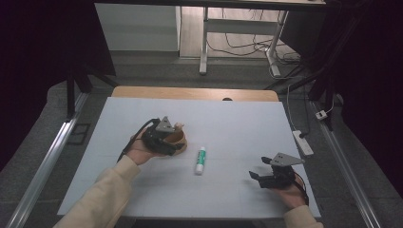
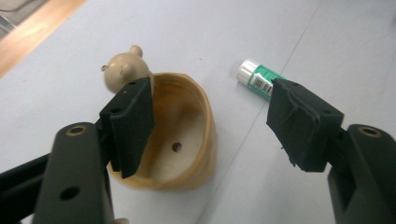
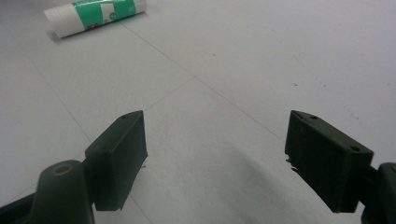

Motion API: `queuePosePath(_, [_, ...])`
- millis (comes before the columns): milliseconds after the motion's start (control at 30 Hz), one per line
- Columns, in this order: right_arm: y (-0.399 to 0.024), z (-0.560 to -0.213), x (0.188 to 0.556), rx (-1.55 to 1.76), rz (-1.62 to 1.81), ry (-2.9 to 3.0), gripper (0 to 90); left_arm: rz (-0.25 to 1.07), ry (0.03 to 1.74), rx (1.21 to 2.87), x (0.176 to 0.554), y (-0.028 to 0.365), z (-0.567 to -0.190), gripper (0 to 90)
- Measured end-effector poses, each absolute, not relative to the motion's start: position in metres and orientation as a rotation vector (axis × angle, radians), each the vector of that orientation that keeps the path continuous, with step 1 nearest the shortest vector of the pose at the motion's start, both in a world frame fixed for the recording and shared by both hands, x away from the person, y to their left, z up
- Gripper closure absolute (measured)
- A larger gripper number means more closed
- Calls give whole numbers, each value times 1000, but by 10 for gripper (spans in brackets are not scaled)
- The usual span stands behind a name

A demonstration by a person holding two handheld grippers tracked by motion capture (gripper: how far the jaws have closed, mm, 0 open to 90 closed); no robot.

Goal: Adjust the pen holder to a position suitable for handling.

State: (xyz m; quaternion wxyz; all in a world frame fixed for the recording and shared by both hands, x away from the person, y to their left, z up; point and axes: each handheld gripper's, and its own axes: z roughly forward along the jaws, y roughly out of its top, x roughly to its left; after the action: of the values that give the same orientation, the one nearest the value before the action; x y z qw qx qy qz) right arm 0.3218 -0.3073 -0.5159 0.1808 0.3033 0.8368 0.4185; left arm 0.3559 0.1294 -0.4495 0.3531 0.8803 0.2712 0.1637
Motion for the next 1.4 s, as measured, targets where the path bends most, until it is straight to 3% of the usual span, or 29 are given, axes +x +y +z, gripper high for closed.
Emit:
queuePosePath(833, [-307, -515, 320, 827, 1201, 2365, 203, 406, 944, 2092, 258, 203, -497, 315])
queuePosePath(1400, [-304, -514, 319, 781, 1207, 2377, 204, 422, 970, 2098, 245, 212, -511, 311])
